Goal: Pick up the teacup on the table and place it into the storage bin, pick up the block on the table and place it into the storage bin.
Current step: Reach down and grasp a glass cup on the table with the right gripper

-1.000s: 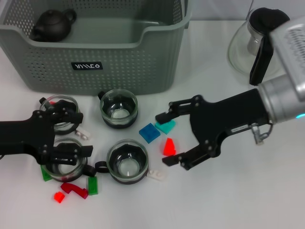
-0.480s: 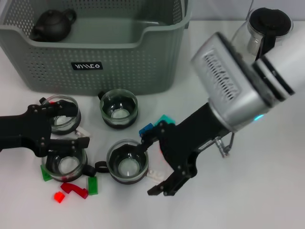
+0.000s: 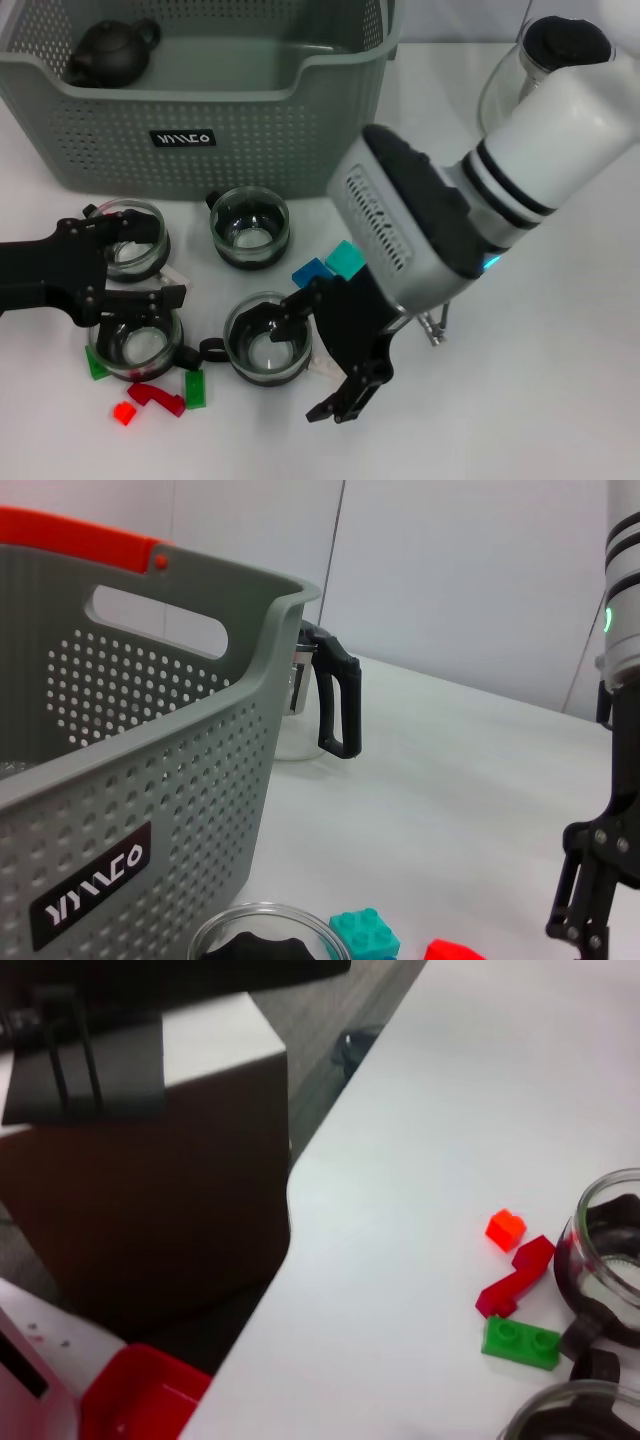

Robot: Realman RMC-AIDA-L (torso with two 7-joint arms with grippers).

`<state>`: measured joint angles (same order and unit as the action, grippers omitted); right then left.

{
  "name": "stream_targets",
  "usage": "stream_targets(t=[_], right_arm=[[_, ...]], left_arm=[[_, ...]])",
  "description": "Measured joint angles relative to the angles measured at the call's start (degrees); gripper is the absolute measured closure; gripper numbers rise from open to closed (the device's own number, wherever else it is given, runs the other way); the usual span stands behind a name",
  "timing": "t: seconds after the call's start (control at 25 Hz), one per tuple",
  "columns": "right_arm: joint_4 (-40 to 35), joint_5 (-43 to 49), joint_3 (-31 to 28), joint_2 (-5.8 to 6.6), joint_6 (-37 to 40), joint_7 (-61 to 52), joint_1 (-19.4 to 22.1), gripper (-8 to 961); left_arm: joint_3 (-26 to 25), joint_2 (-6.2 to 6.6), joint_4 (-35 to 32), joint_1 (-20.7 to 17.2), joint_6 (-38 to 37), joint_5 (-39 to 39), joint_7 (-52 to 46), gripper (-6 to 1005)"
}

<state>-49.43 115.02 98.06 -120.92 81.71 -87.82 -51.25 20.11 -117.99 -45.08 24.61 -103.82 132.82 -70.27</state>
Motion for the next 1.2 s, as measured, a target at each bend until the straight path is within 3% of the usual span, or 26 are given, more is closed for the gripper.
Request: stream_targets(t=[0.92, 1.2], right_arm=[[-0.5, -0.2, 15.0, -0.62, -16.1, -2.1, -2.8, 37], [-0.5, -0.9, 16.1, -0.72, -16.8, -2.2, -2.9, 38]], left_arm=[[-0.3, 0.01, 0.8, 0.0, 1.6, 0.1, 0.7, 66], [-0.2, 0.04, 0.8, 0.0, 1.7, -0.2, 0.7, 66]])
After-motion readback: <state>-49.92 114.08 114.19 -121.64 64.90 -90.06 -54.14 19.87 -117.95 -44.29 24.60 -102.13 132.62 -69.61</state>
